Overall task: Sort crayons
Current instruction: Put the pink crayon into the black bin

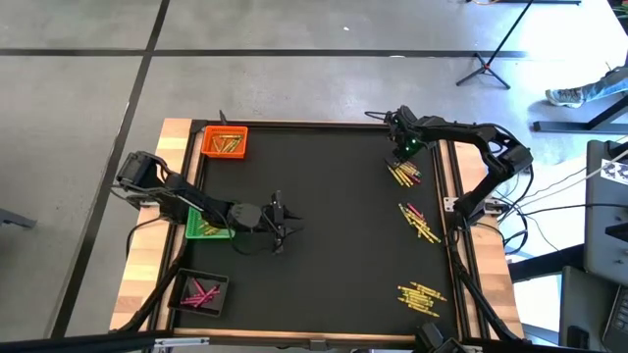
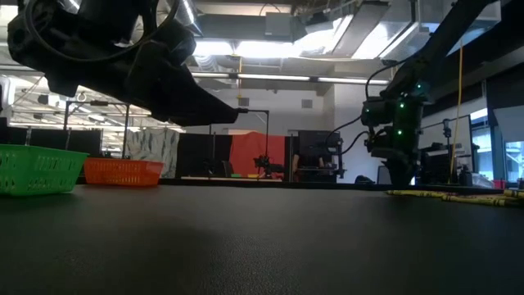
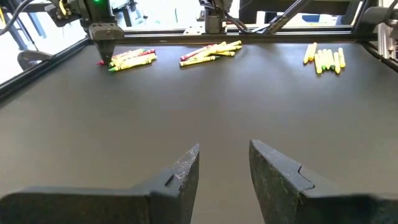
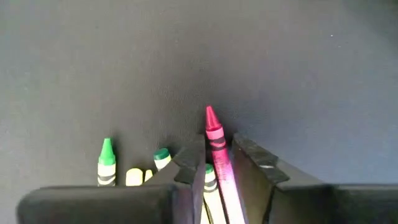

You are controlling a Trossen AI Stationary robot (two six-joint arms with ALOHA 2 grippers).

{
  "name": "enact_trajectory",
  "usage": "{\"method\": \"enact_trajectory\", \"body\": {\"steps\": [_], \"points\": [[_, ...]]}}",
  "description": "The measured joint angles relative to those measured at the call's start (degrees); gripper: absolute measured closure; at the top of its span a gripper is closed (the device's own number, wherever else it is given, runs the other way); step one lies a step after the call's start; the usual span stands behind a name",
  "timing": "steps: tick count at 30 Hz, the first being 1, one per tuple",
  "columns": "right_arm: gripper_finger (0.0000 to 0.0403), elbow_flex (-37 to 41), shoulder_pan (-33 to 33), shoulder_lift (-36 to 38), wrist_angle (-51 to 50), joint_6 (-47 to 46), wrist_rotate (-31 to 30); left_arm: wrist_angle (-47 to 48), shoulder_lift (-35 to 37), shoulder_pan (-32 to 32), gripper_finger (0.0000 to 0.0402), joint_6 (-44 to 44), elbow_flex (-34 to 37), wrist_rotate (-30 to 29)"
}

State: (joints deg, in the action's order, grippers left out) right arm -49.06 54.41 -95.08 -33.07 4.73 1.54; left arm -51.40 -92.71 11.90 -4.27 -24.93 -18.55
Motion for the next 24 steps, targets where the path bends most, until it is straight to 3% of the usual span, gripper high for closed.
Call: {"method": "enact_trajectory", "body": {"steps": [11,18,24], "points": [[0.0393,0.2,0.0,-0.2,0.9,1.3,0.0,0.0,0.0,0.1,0.0278,0.0,0.0,0.0],[0.0382,-2.2,-0.3,0.1,-0.9,2.7,0.5,0.0,0.0,0.1,0.0278,0.0,0.0,0.0],[0.0392,-4.7,-3.7,5.0,-0.2,2.8,-1.0,-0.2,0.0,0.1,0.0278,0.0,0.0,-0.4]]}}
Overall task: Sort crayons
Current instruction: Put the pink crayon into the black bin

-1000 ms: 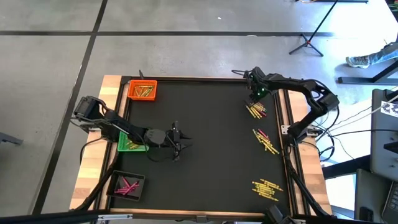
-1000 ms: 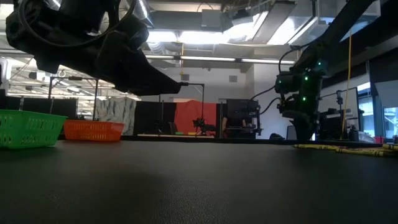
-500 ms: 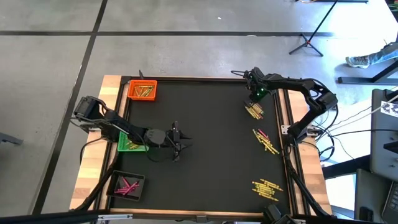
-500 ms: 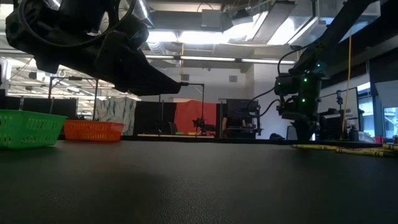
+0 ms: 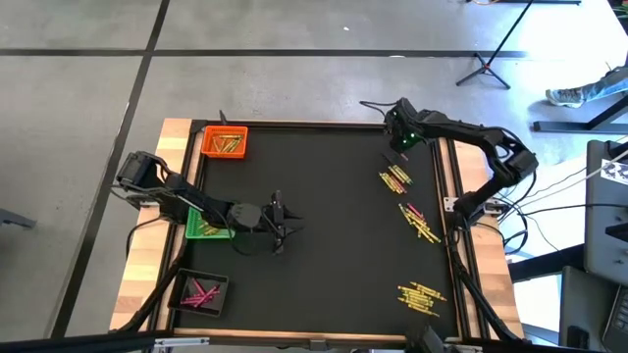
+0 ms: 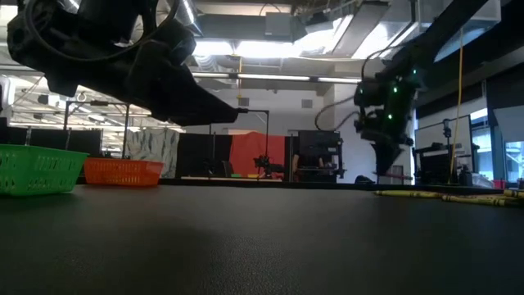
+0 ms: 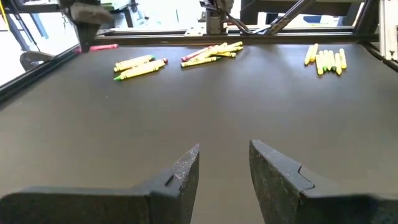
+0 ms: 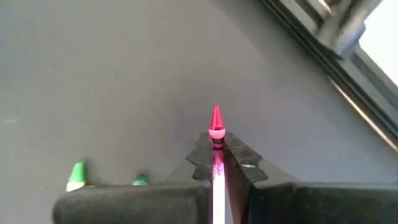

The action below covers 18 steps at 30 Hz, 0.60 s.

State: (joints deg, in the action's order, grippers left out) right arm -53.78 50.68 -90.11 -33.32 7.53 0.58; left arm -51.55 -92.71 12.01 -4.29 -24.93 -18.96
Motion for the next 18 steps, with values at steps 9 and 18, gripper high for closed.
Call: {"method": "enact_trajectory", "body": {"steps": [9,18], "points": [[0.0388,3.7,-14.9,9.0,11.3,-1.7,0.0,0.0,0.0,-2.1,0.0268,-4.5,0.0,-0.4],[0.0387,11.4,-32.2,9.8,35.6,-4.8,0.5,-0.5,0.0,-2.5,0.0236,-7.6,0.0,-0.6]]}}
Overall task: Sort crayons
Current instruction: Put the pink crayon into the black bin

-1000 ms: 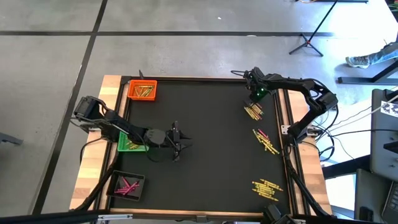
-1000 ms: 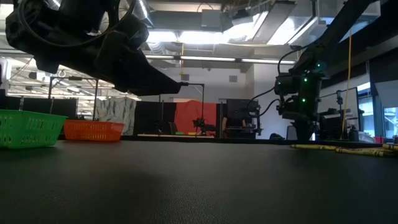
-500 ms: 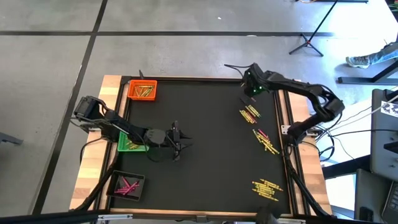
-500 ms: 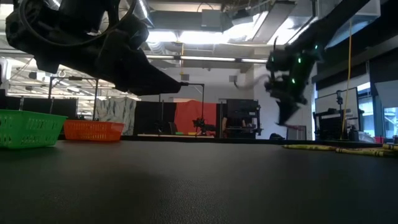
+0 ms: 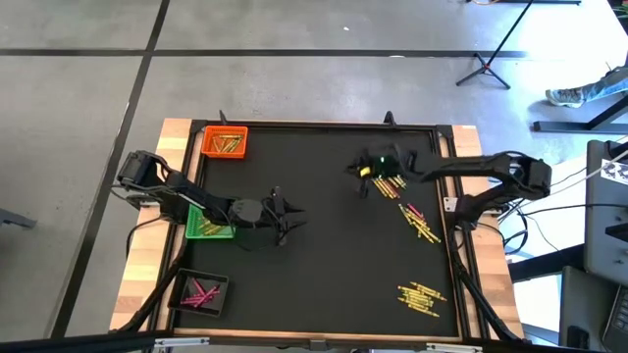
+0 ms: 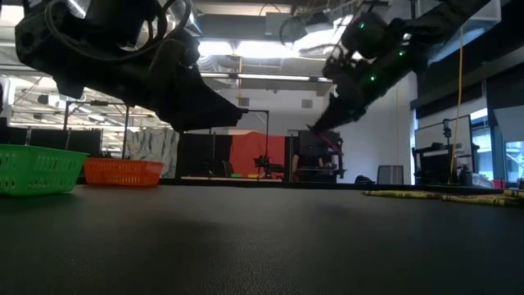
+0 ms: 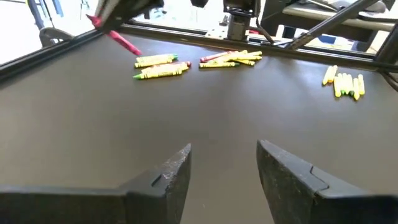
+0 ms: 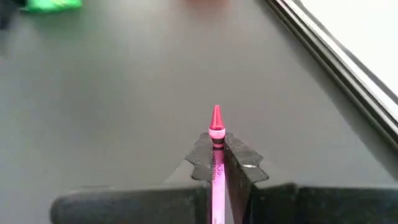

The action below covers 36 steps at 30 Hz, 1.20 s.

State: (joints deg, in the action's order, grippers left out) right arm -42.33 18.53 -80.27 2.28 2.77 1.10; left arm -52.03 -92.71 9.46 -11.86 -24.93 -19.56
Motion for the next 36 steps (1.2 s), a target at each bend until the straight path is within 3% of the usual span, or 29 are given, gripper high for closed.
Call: {"method": "enact_trajectory", "body": {"steps": [9,17,30,36], "points": [[0.0387,5.3,-13.1,-0.8,21.4,-1.5,0.0,-1.3,0.0,2.4,0.0235,0.0,0.0,-0.4],[0.0387,5.5,-21.3,-6.8,35.5,-1.1,-0.4,-3.9,0.0,4.4,0.0235,2.0,-2.2,-1.8],[0.0387,5.5,-25.6,-13.9,54.4,-1.0,-0.4,-3.9,0.0,5.2,0.0235,6.0,-4.7,-5.4],[0.0387,2.3,-25.7,-17.5,55.1,-0.9,0.0,-4.0,0.0,5.2,0.0235,6.1,-6.2,-4.5]]}}
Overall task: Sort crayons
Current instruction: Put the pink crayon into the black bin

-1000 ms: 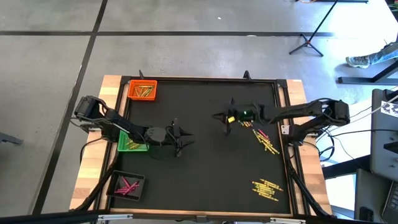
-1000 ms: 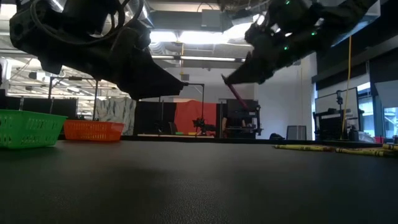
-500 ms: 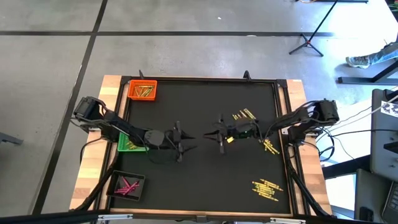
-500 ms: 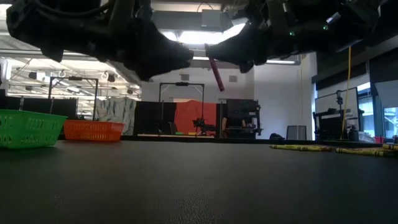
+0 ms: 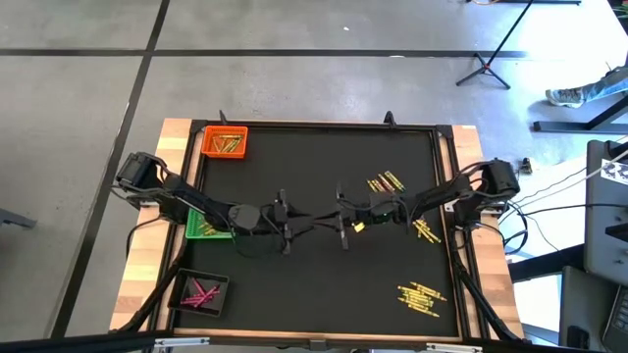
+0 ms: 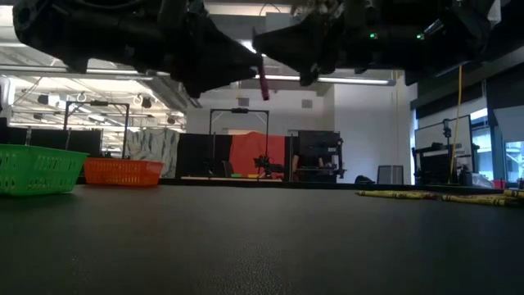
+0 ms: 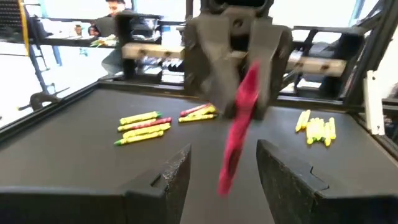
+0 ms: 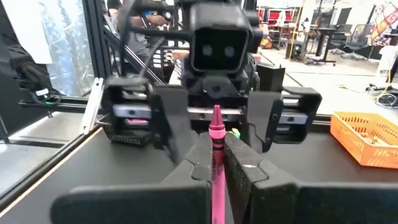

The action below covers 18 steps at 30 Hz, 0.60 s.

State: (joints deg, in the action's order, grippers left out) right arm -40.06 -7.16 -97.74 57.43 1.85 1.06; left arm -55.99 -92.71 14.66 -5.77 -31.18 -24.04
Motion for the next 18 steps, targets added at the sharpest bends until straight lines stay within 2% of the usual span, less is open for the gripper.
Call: {"method": "enact_trajectory", "body": {"steps": [5,8,18], "points": [[0.0387,-1.6,0.0,-1.5,-0.2,1.5,0.0,0.7,-0.7,0.3,0.0238,0.4,-1.1,1.3],[0.0387,-1.7,0.0,-1.5,0.2,1.5,0.0,1.5,-0.7,0.5,0.0255,0.4,-1.1,0.8],[0.0387,-1.7,0.0,-1.5,1.3,1.5,0.0,1.1,-0.7,0.4,0.0364,2.5,-1.1,-0.5]]}}
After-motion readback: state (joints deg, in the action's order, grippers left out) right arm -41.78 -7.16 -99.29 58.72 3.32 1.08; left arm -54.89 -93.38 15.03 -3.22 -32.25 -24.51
